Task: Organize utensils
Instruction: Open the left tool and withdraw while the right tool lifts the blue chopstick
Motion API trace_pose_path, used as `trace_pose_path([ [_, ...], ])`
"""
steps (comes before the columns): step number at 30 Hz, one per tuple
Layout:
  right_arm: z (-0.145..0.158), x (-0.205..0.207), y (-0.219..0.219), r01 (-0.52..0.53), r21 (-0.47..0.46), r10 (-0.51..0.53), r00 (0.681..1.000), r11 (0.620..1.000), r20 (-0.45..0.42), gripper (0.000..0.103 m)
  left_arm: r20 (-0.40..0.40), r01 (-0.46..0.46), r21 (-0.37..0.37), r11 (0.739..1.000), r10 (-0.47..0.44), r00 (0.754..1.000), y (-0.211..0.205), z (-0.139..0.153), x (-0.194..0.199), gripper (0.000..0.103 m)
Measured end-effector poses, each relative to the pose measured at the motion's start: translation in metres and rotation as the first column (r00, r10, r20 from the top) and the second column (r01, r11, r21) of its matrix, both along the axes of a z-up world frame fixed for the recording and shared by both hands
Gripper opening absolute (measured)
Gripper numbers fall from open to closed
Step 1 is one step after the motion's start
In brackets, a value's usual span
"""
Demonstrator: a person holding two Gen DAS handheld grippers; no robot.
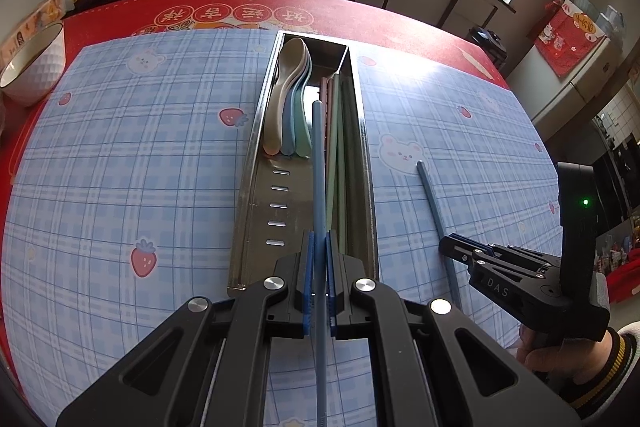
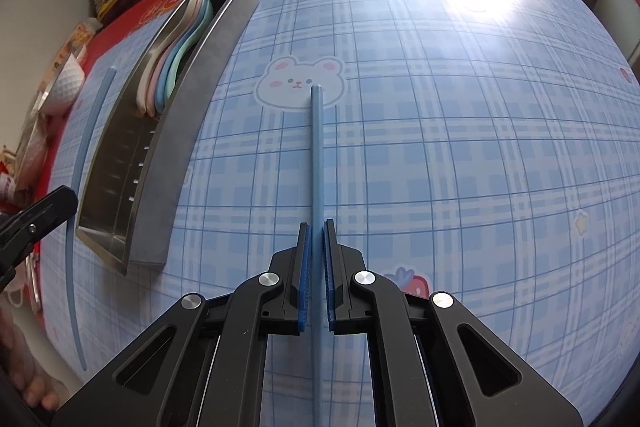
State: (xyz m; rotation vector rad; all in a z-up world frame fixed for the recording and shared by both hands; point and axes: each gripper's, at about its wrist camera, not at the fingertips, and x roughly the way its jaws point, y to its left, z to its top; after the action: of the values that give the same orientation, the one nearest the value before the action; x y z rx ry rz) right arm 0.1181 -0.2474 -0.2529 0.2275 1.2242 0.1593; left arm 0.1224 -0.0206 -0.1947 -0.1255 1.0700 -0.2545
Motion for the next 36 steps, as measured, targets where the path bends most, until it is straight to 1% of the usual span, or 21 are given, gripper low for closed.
trace_pose_path([
  [5,0.007,-0.004,-0.009,0.045,0.062,-0.047,0.999,0.997,0.027,0.006,-0.009,0.000,-0.008,1.000,0.000,1.000,0.001,-0.001,0.004,0.006],
  [9,0.017,-0.004,-0.015,0.065,0.088,-0.070,0.996,0.994,0.056,0.006,-0.014,-0.012,-0.024,1.000,0.011,1.000,0.005,0.002,0.012,0.006],
  [14,0.029,-0.005,-0.028,0.096,0.118,-0.106,0.991,0.988,0.083,0.006,-0.017,-0.007,-0.057,0.998,0.006,1.000,0.002,0.013,0.037,0.006],
  [19,0.033,-0.010,-0.041,0.134,0.139,-0.147,0.985,0.981,0.092,0.006,-0.030,0.017,-0.089,0.996,-0.020,0.999,-0.013,0.016,0.072,0.006],
  [23,0.032,-0.017,-0.053,0.167,0.144,-0.180,0.980,0.975,0.086,0.006,-0.036,0.050,-0.064,0.997,-0.052,0.998,-0.030,0.010,0.105,0.006],
  [27,0.034,-0.021,-0.059,0.171,0.119,-0.184,0.978,0.978,0.101,0.006,-0.084,0.060,-0.017,0.998,-0.061,0.995,-0.040,-0.010,0.131,0.006],
  [30,0.035,-0.022,-0.066,0.181,0.125,-0.194,0.976,0.976,0.101,0.006,-0.112,0.071,0.020,0.997,-0.069,0.991,-0.044,-0.024,0.139,0.006],
  [33,0.036,-0.021,-0.068,0.185,0.113,-0.197,0.975,0.976,0.103,0.006,-0.131,0.081,0.041,0.996,-0.074,0.989,-0.044,-0.034,0.142,0.006],
  [36,0.037,-0.021,-0.069,0.179,0.111,-0.190,0.976,0.978,0.103,0.006,-0.141,0.079,0.034,0.996,-0.074,0.987,-0.040,-0.040,0.143,0.008],
])
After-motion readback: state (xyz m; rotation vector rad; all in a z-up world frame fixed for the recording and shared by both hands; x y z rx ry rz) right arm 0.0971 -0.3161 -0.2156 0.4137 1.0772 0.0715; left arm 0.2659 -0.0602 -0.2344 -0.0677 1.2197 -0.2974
